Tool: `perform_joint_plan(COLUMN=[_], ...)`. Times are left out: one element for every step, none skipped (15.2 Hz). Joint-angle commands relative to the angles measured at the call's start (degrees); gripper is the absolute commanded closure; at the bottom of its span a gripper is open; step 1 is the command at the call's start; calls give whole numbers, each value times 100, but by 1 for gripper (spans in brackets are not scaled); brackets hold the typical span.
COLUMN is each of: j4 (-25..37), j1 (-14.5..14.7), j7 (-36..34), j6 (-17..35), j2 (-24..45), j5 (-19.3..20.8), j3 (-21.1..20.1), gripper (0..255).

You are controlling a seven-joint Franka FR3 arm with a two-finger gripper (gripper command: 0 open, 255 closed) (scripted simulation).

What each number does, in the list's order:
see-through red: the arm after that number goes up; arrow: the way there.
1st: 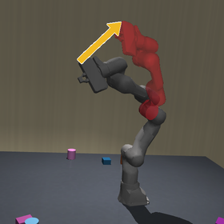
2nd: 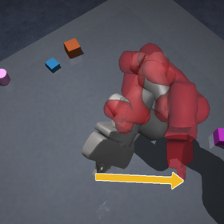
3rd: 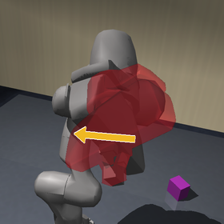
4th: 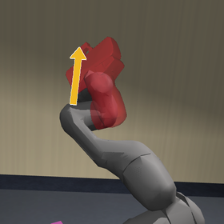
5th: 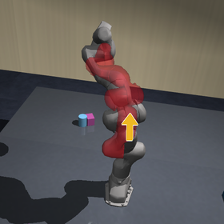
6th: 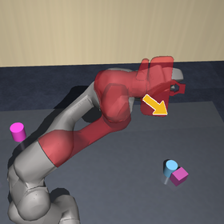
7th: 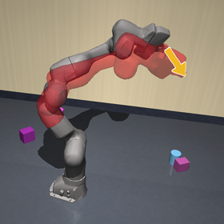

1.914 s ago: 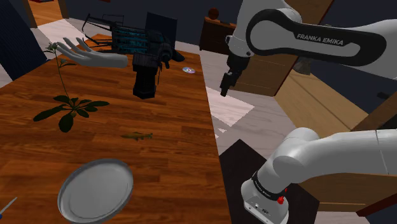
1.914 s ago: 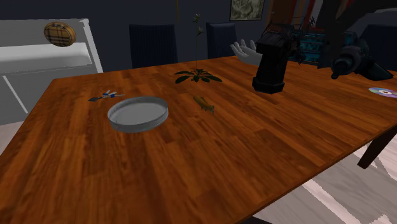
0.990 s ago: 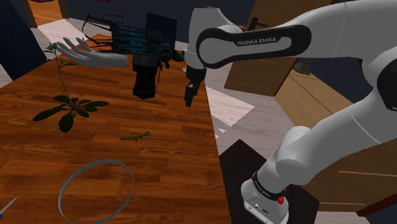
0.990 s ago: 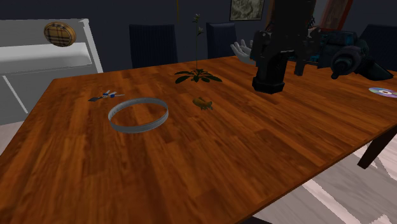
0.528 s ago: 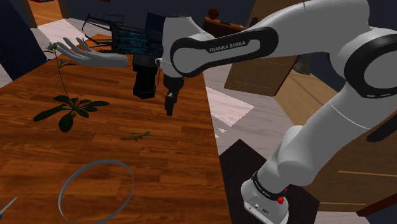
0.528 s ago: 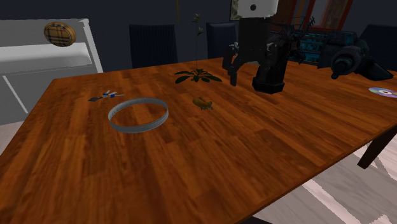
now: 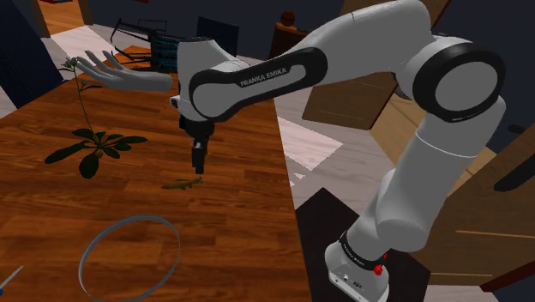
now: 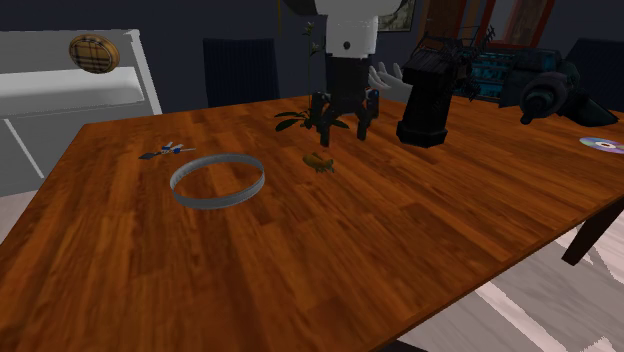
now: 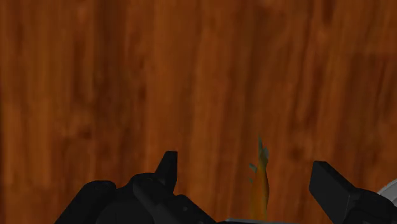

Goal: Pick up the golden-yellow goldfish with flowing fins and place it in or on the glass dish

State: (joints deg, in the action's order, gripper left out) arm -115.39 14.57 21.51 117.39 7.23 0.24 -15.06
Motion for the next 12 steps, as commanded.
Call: perform_joint_plan(j4=[287, 427, 568, 620, 575, 530, 489, 448, 409, 370, 313, 312], j1=[107, 163, 221, 242, 246, 249, 253, 258, 262, 267, 274, 274], j7=[75, 112, 147, 160, 154, 148, 141, 134, 127, 119, 107, 107], j6=[59, 66, 70, 70, 141, 212, 282, 353, 423, 492, 602, 602], j2=[392, 564, 734, 795, 822, 849, 880, 910, 942, 975, 1028, 1027], j5=[50, 74, 101, 110, 120, 128, 139, 149, 160, 171, 190, 189], j3=[-91, -135, -179, -194, -192, -190, -187, -184, -181, -178, -172, -172], gripper=[0, 0, 0, 0, 0, 0, 0, 0, 0, 0, 0, 0])
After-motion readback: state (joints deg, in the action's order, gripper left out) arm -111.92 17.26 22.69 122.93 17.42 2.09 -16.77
